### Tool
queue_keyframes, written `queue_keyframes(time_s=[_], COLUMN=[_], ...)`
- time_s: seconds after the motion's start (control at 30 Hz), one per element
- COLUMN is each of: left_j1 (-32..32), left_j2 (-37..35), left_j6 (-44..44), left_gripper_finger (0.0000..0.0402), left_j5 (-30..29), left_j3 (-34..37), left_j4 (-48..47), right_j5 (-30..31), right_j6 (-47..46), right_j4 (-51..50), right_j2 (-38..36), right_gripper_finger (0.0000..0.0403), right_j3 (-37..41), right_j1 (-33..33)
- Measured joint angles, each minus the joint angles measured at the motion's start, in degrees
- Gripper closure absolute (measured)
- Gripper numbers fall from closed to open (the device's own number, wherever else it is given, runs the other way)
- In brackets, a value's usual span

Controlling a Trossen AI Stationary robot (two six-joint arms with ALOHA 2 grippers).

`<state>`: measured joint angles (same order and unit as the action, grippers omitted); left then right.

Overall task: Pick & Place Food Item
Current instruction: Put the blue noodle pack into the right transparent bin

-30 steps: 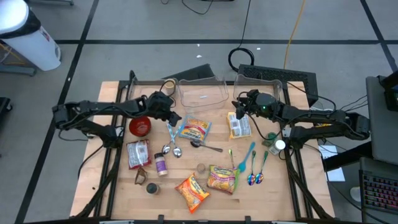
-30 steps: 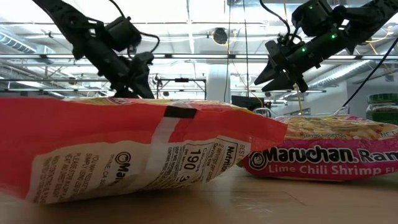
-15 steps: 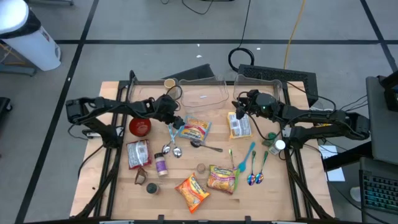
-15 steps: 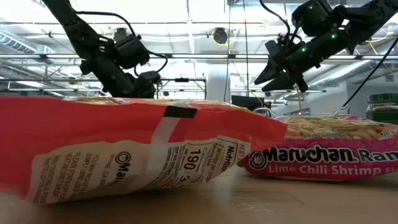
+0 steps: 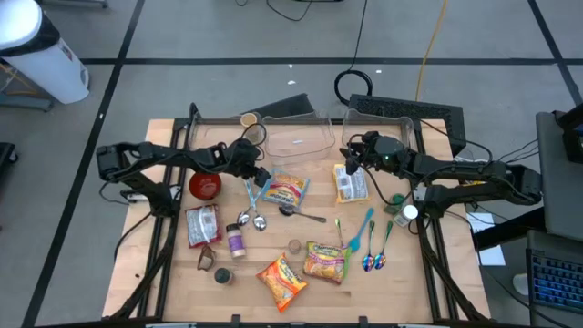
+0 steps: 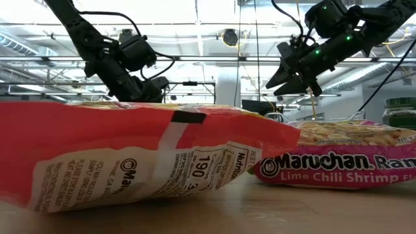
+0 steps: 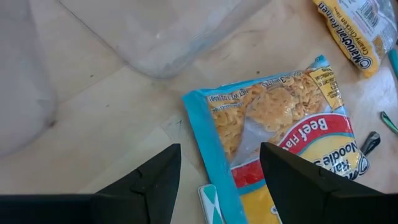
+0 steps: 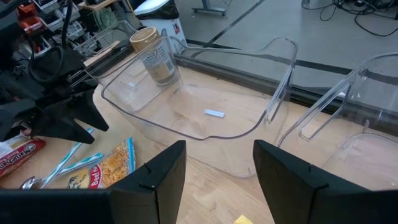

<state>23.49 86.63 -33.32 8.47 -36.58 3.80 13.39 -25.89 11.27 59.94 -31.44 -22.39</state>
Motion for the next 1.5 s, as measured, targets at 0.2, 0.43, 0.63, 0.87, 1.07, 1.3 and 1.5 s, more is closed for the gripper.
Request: queue_keyframes(time_s=[0.2, 0.43, 0.63, 0.87, 1.07, 1.3, 1.5], left_j1=[-0.6, -1.5, -2.2, -2.4, -2.4, -2.4, -2.4], left_j2=[3.5, 8.3, 10.4, 10.4, 10.4, 6.9, 2.2], left_j6=[0.2, -0.2, -0.1, -0.5, 0.2, 5.9, 20.7], left_gripper_finger=[0.0174, 0.0174, 0.0176, 0.0262, 0.0375, 0.0392, 0.0397], left_j5=[1.4, 3.2, 3.7, 4.1, 6.6, 8.0, 6.0], left_j3=[-0.6, -2.4, -4.3, -4.2, -4.2, -7.0, -18.0], left_j4=[1.8, 2.5, 2.1, 1.8, 1.9, -4.0, -21.7], right_j5=[0.2, 0.1, 0.0, -0.2, -1.7, -2.9, -6.3], right_j6=[0.0, -2.0, -9.1, -13.5, -11.3, -8.7, -3.4], right_j4=[0.0, 2.5, 10.2, 19.8, 22.7, 27.6, 29.5], right_j2=[0.0, 0.0, 0.0, 0.0, 0.0, 0.0, 0.0], right_gripper_finger=[0.0220, 0.0220, 0.0220, 0.0220, 0.0220, 0.0220, 0.0220], right_j3=[0.0, 2.1, 8.0, 13.4, 13.6, 13.6, 10.4], right_j1=[0.0, 0.0, 0.0, 0.0, 0.0, 0.0, 0.0])
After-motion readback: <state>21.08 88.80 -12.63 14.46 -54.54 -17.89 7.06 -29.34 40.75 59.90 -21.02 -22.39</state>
